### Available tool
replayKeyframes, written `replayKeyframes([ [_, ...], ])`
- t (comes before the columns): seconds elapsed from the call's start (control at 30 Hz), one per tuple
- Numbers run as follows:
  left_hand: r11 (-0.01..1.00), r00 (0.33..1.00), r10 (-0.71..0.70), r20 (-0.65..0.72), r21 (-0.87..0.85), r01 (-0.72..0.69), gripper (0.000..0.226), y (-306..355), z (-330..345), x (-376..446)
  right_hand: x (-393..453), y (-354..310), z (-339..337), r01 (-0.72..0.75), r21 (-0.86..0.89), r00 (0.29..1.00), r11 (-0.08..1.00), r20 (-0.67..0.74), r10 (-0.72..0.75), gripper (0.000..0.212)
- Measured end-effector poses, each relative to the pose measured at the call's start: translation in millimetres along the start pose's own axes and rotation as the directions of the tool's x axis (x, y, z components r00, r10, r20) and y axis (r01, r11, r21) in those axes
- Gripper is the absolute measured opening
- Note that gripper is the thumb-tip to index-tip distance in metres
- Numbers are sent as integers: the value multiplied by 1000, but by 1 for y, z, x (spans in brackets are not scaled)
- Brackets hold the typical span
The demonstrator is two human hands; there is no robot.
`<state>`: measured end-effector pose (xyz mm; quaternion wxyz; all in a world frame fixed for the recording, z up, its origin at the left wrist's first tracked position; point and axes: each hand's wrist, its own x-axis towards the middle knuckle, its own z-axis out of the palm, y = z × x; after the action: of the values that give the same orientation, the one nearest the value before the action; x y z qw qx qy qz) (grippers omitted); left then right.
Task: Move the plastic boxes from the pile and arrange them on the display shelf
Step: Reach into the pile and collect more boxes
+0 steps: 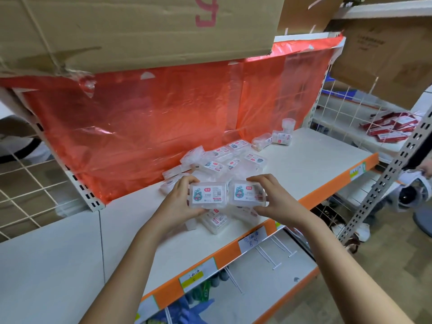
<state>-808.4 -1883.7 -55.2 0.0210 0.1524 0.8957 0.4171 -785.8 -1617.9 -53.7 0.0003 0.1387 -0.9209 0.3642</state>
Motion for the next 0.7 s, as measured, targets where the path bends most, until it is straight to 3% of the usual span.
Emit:
replayKeyframes([
  [0.4,994,988,-83,-133,56,91,66,-20,-13,-15,32,0,17,195,14,980,981,36,-195,63],
  [0.7,944,907,-222,-359,152,292,58,-42,-60,-83,86,-48,62,444,55,869,895,216,-444,62],
])
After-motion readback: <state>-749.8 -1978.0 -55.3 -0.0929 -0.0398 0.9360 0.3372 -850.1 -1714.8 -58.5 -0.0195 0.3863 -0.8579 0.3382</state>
